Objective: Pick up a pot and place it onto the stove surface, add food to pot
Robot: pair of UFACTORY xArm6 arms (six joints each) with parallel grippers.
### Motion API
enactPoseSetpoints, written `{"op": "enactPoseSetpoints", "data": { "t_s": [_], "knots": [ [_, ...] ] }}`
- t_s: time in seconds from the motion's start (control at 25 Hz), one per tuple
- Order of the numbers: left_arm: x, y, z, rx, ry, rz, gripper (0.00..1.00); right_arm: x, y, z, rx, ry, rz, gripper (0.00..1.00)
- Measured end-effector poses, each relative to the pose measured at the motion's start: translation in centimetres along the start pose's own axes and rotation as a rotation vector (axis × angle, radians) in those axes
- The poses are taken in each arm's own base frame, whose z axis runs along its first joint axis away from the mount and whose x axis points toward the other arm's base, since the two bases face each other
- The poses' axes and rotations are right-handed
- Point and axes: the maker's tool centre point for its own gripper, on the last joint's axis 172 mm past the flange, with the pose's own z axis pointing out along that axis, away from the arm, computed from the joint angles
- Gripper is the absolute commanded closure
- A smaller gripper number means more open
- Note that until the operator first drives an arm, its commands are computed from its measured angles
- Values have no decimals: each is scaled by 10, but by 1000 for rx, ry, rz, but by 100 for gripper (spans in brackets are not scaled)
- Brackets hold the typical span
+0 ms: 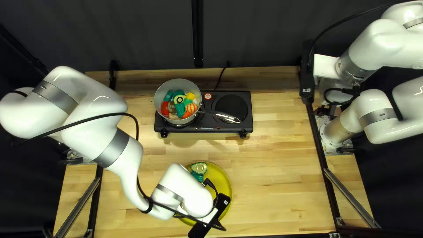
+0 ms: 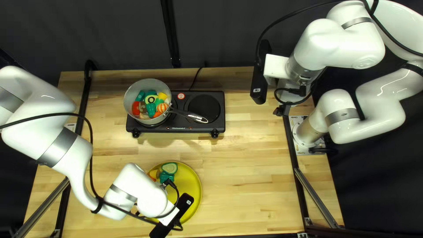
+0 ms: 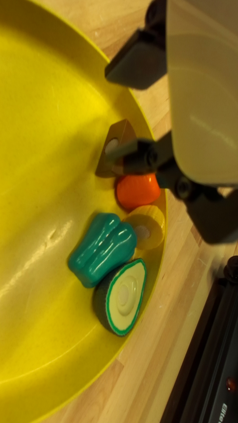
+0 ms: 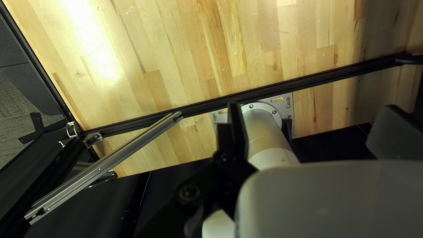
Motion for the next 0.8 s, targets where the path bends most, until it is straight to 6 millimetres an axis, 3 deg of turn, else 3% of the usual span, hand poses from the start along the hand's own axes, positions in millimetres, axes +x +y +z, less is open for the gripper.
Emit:
{"op": "enactPoseSetpoints", "data": {
  "t_s": [0.24, 0.64, 0.68, 0.72, 0.8],
  "knots": [
    [-4, -3, 16, 20, 42, 50, 0, 0, 0, 0, 0, 0, 0, 0],
    [-7, -5, 24, 47, 101, 118, 0, 0, 0, 0, 0, 0, 0, 0],
    [-7, -6, 26, 46, 109, 127, 15, 0, 0, 0, 0, 0, 0, 0],
    [-7, -7, 28, 45, 115, 132, 100, 0, 0, 0, 0, 0, 0, 0],
    [-7, -8, 30, 42, 124, 138, 100, 0, 0, 0, 0, 0, 0, 0]
  ]
}}
